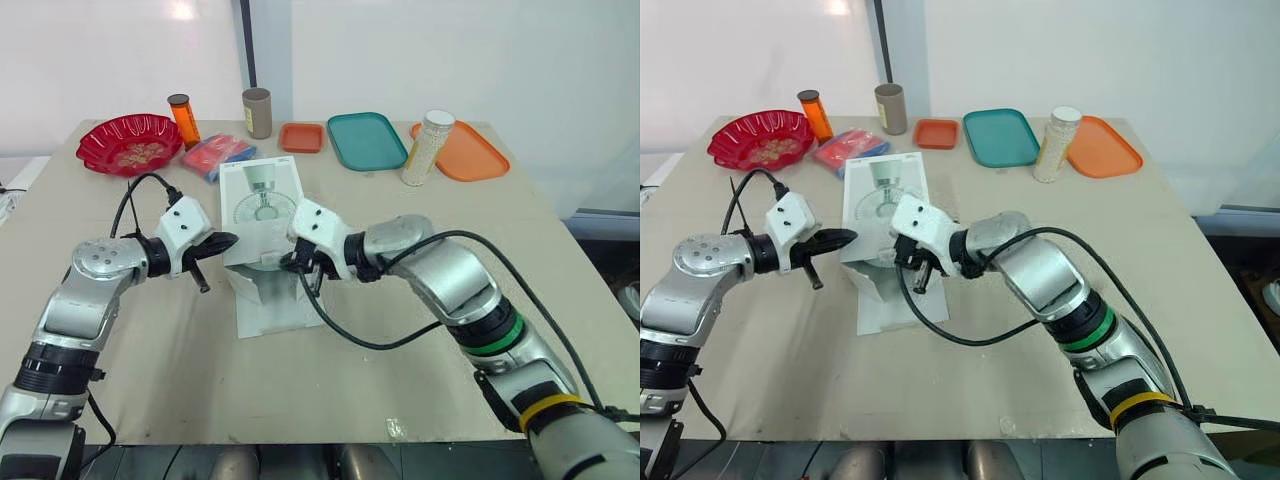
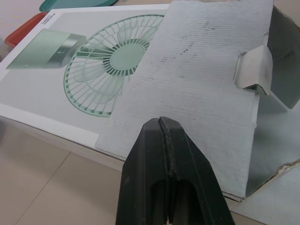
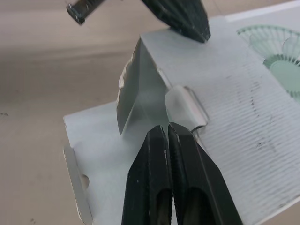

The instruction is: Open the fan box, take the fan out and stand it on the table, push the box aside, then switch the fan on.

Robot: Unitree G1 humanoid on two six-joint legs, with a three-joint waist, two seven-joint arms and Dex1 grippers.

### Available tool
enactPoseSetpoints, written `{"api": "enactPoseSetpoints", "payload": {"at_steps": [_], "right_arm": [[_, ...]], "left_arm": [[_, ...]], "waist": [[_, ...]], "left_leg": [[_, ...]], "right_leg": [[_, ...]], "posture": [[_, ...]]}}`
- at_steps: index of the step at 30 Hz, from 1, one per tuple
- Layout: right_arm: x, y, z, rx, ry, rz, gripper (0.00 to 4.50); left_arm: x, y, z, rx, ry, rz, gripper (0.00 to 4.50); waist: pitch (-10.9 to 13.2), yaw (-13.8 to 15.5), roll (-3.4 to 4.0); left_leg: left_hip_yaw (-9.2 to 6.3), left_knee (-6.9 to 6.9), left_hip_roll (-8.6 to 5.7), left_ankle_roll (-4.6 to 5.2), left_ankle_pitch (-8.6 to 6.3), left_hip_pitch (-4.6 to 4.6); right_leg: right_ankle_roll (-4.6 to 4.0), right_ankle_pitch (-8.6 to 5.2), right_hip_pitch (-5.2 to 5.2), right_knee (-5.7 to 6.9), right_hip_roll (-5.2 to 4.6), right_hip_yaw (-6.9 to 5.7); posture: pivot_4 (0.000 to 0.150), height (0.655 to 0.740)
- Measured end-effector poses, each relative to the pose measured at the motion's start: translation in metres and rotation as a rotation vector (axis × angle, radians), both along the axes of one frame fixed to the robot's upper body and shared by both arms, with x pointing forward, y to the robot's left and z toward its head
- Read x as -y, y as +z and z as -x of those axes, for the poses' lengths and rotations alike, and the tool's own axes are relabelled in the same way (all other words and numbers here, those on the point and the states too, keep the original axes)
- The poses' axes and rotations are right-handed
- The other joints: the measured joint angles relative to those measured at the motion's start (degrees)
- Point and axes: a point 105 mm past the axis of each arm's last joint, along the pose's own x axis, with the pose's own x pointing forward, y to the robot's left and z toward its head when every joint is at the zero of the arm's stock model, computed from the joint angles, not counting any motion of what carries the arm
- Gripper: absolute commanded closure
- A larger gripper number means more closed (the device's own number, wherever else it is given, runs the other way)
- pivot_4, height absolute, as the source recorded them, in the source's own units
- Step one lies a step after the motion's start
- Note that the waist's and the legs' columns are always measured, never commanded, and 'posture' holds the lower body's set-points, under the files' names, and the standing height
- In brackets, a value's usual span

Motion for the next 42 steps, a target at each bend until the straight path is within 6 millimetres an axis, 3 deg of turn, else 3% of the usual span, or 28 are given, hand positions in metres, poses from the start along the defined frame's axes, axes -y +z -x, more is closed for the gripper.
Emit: {"api": "enactPoseSetpoints", "payload": {"at_steps": [4,14,26,31,33,37,42], "right_arm": [[0.012,-0.011,0.004,-0.021,0.011,0.041,4.46],[0.028,-0.018,0.0,0.056,0.043,0.113,4.46],[0.046,-0.023,-0.026,0.154,-0.019,0.178,4.46],[0.081,-0.049,-0.052,0.11,-0.171,0.279,4.46],[0.086,-0.052,-0.056,0.12,-0.182,0.297,4.46],[0.086,-0.056,-0.064,0.133,-0.207,0.301,4.46],[0.069,-0.05,-0.079,0.142,-0.264,0.211,4.46]], "left_arm": [[0.0,0.0,0.0,0.007,-0.002,-0.003,4.5],[-0.001,-0.001,-0.001,0.01,0.002,-0.008,4.5],[-0.002,-0.003,-0.001,0.012,0.018,-0.007,4.5],[-0.003,-0.002,0.002,0.019,0.018,-0.007,4.5],[-0.002,-0.001,0.002,0.023,0.016,-0.007,4.5],[-0.003,-0.002,0.002,0.021,0.02,-0.009,4.5],[-0.003,-0.002,0.003,0.024,0.024,-0.012,4.5]], "waist": [[0.0,0.01,0.0],[0.0,0.0,0.0],[-0.11,0.02,-0.03],[-0.08,0.02,0.0],[-0.08,-0.16,0.02],[-0.07,-0.28,0.03],[-0.07,-0.31,0.03]], "left_leg": [[0.0,0.0,0.0,0.0,0.0,-0.01],[0.0,0.01,0.0,0.0,0.0,0.04],[0.0,0.03,0.0,0.0,0.01,0.21],[0.03,0.01,-0.01,0.0,0.0,0.15],[0.04,-0.03,0.01,0.04,-0.02,0.11],[0.04,-0.04,0.01,0.02,-0.01,0.13],[0.04,-0.04,0.0,0.02,0.0,0.13]], "right_leg": [[0.0,0.0,0.0,-0.01,0.0,0.0],[0.0,0.0,0.03,0.0,0.01,0.0],[-0.01,0.01,0.2,0.0,0.0,0.0],[0.0,0.0,0.11,-0.01,0.0,0.04],[-0.03,-0.02,0.04,-0.01,0.02,0.05],[-0.04,-0.01,0.05,0.01,0.01,0.06],[-0.04,-0.01,0.07,0.01,0.0,0.04]], "posture": [[0.15,0.74],[0.15,0.74],[0.15,0.74],[0.15,0.74],[0.15,0.74],[0.15,0.74],[0.15,0.74]]}}
